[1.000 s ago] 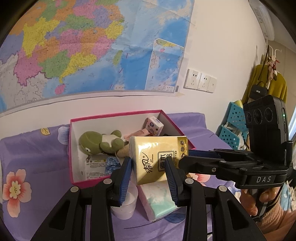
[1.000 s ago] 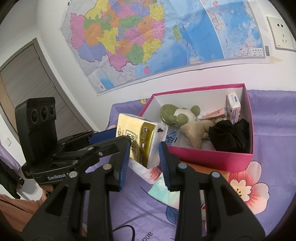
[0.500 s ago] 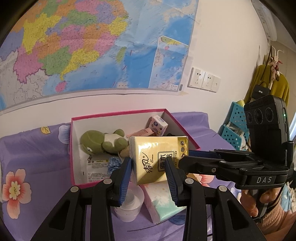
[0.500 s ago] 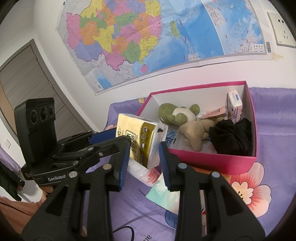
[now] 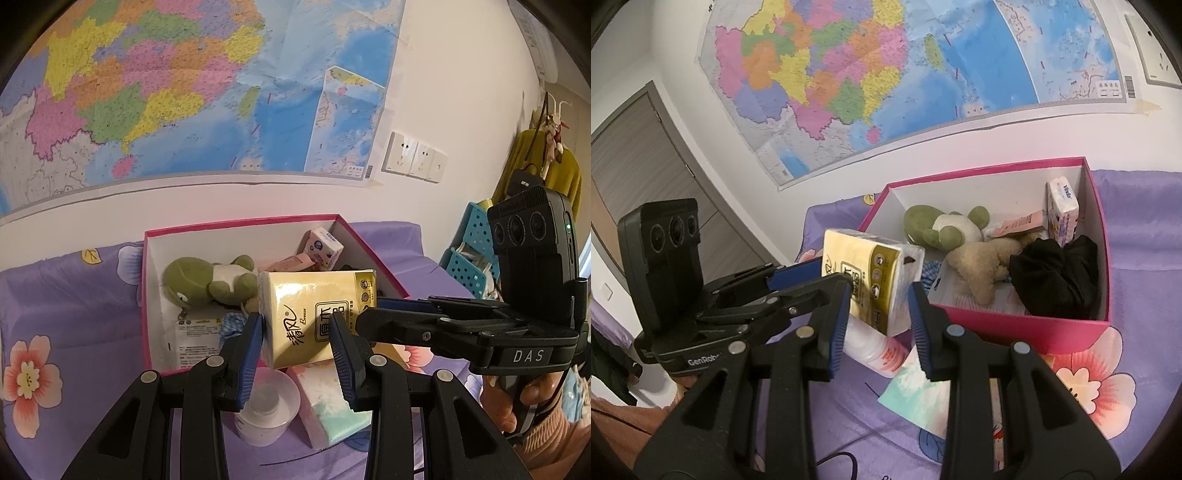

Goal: Organize soft objects
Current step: 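Carry the yellow tissue pack over the box and lower it inside, then open the left gripper to release the yellow pack into the box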

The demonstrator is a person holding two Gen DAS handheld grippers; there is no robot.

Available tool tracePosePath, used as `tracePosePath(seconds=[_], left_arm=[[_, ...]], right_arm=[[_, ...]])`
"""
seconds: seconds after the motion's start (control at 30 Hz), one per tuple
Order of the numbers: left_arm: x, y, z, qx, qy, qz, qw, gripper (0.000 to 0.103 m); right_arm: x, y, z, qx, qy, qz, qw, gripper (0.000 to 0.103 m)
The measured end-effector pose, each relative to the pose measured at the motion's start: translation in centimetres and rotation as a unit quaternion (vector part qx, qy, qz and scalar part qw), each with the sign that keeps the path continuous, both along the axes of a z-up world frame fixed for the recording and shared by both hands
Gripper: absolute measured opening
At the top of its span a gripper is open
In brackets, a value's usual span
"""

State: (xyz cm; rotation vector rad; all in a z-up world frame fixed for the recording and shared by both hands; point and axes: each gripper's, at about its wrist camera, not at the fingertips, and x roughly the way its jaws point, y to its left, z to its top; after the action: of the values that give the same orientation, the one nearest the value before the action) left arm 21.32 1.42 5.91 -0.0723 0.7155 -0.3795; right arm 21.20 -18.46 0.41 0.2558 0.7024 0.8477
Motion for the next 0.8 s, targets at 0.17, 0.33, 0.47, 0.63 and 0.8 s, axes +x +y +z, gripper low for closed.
tracePosePath(seconds=[0.17, 0.33, 0.47, 0.63, 0.8], left_arm=[[0.6, 0.1, -0.2, -0.002, 0.006, 0.000, 1.0000, 0.037], [1.0, 0.1, -0.1, 0.001, 0.005, 0.000, 1.0000, 0.037], [1.4, 0.3, -0.2, -0.001, 0.007, 0.000, 1.0000, 0.037], [2.2, 0.4, -0.6, -0.003, 0.015, 0.003, 0.9999, 0.037], [2.7, 0.6, -1.1, -0.009, 0.023, 0.006, 0.9997, 0.037]], right_arm=[[0.3, 0.2, -0.2, 0.000, 0.004, -0.002, 1.000, 0.036], [0.6, 0.4, -0.3, 0.001, 0.007, -0.004, 1.000, 0.036], [1.0, 0.4, -0.3, 0.002, 0.008, -0.006, 1.000, 0.036], [1.4, 0.4, -0.5, 0.004, 0.015, -0.008, 1.000, 0.036], [1.8, 0.5, -0.7, 0.003, 0.021, -0.013, 1.000, 0.036]])
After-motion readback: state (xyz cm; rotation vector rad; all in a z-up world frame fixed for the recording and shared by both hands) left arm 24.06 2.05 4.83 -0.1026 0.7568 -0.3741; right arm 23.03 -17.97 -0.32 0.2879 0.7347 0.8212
